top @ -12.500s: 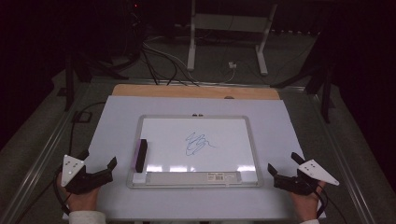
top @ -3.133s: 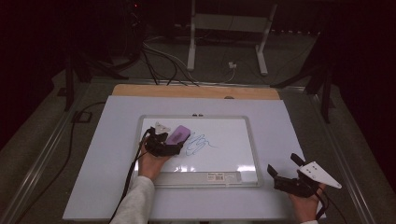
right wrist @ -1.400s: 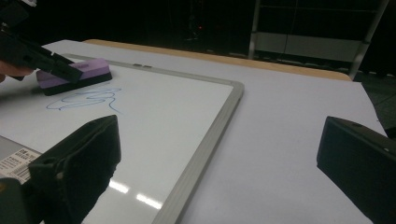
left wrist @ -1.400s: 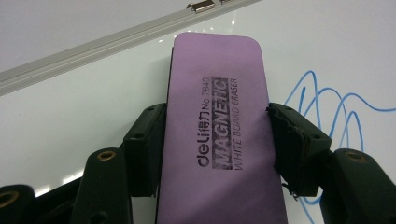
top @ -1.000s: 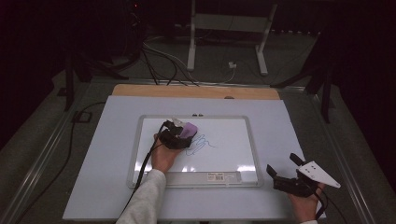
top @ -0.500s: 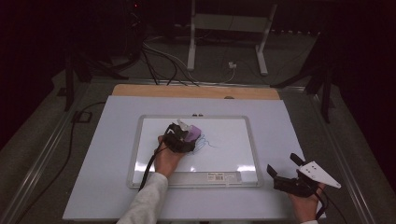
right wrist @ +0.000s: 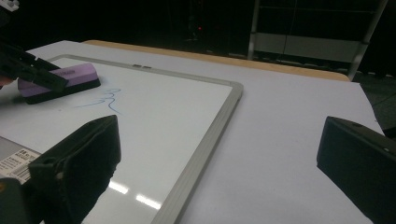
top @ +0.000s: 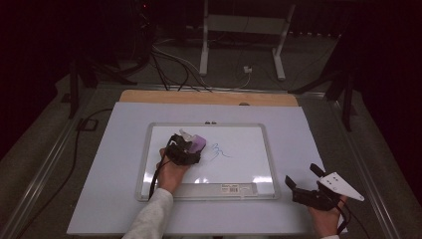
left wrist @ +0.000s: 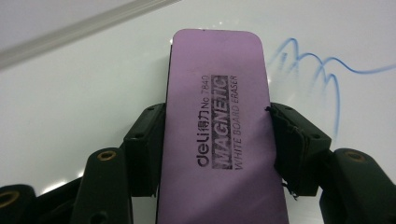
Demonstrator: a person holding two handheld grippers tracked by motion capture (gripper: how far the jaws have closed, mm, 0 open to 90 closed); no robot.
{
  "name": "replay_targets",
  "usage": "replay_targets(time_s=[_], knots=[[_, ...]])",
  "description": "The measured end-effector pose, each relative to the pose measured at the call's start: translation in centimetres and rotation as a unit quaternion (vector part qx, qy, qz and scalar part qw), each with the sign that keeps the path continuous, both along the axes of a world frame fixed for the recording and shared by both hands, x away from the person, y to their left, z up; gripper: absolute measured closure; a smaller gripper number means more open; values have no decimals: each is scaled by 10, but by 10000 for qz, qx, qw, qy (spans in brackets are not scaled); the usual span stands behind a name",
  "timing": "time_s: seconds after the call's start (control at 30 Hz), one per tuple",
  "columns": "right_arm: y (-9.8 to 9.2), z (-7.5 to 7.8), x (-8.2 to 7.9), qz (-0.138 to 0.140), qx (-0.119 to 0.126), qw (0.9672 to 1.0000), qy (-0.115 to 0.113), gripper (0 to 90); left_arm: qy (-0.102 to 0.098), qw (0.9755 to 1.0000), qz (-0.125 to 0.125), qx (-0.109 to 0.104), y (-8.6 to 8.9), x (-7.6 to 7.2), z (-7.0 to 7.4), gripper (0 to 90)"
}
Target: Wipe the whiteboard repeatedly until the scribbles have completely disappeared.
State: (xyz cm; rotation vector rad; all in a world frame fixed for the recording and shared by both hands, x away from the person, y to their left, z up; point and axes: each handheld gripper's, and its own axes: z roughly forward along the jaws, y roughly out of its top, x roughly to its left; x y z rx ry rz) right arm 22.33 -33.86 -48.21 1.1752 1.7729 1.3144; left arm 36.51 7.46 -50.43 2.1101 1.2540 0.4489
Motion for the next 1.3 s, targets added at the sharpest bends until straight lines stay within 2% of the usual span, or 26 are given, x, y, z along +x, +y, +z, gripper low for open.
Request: replay_targets(time_s=[0.07,0.2,0.27,0.37,0.43,0.47,0.5,0.57,0.63,0.7,0.77,0.83,0.9,1.03,1.2,1.27,1.3], knots=[[0,0,0,5,-8,10000,5,2,-44,9999,-69,124,-4,-4,1,419],[2,-1,1,28,-11,10000,16,2,-2,9993,-357,49,-16,-19,1,419],[3,-1,1,42,-26,10000,11,2,-31,9980,-626,101,-28,-29,2,419],[5,-1,1,54,-43,10000,8,2,-69,9947,-1000,240,-42,-42,3,419],[4,0,0,48,-41,10000,4,2,-107,9935,-1075,354,-45,-43,5,419],[4,0,0,46,-34,10000,5,2,-63,9934,-1095,331,-43,-41,5,419],[3,0,0,32,-33,10000,2,2,-62,9936,-1073,351,-42,-39,5,419],[2,0,0,17,-21,10000,6,2,-167,9942,-906,555,-38,-34,6,419],[1,0,0,-2,-9,10000,7,2,-135,9962,-617,594,-30,-26,6,419],[1,0,0,-2,-13,10000,11,2,-80,9981,-303,521,-19,-16,5,419],[1,0,0,2,-25,10000,10,2,-6,9993,-61,361,-11,-9,4,419],[2,0,0,13,-20,10000,20,2,34,9997,1,243,-9,-7,3,419],[2,-1,1,20,-27,10000,19,2,-21,9994,-28,353,-13,-10,4,419],[4,-1,1,35,-46,10000,20,2,-3,9988,-396,296,-28,-20,4,419],[4,-1,1,29,-46,10000,30,2,78,9938,-1092,210,-54,-37,5,419],[4,-1,1,31,-52,10000,25,2,50,9925,-1176,316,-58,-38,6,419],[4,-1,1,31,-47,10000,20,2,108,9927,-1181,237,-57,-36,5,419]])
